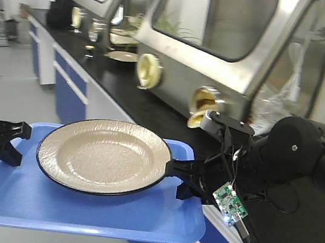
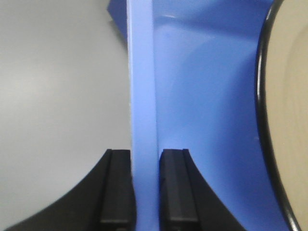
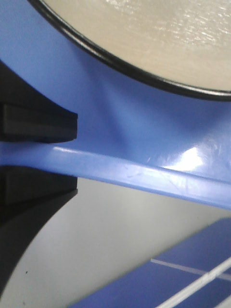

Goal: Place disk in tray to left cabinet
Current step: 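Hold the tray level with both grippers while the base drives away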

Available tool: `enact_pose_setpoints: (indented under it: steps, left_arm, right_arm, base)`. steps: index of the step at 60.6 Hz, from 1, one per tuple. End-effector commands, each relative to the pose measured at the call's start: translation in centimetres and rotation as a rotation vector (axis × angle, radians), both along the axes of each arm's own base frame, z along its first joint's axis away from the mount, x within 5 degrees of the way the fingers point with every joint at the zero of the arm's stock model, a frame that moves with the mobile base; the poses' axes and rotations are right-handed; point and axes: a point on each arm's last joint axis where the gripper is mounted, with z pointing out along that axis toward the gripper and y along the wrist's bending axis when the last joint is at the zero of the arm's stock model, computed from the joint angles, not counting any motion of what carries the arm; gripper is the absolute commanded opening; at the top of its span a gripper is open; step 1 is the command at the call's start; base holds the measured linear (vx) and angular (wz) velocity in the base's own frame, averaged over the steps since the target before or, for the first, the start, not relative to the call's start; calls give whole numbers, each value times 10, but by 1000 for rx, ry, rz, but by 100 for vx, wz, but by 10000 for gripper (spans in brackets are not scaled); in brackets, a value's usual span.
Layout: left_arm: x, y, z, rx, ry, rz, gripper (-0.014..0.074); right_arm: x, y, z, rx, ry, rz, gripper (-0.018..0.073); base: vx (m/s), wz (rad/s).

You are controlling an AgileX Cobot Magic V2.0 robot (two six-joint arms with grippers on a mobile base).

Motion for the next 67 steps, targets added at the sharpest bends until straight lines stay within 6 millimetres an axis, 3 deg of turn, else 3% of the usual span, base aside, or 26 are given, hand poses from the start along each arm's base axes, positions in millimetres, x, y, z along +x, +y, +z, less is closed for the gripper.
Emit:
enact_pose_setpoints:
  steps: [1, 67]
  left_arm:
    - [-7, -14, 36, -139, -128, 12, -1]
    - [-7, -14, 36, -139, -128, 12, -1]
  right_arm:
    - [-10, 8, 40, 131, -130, 17, -6]
    - [-10, 8, 40, 131, -130, 17, -6]
  base:
    - [4, 51]
    - [16, 49]
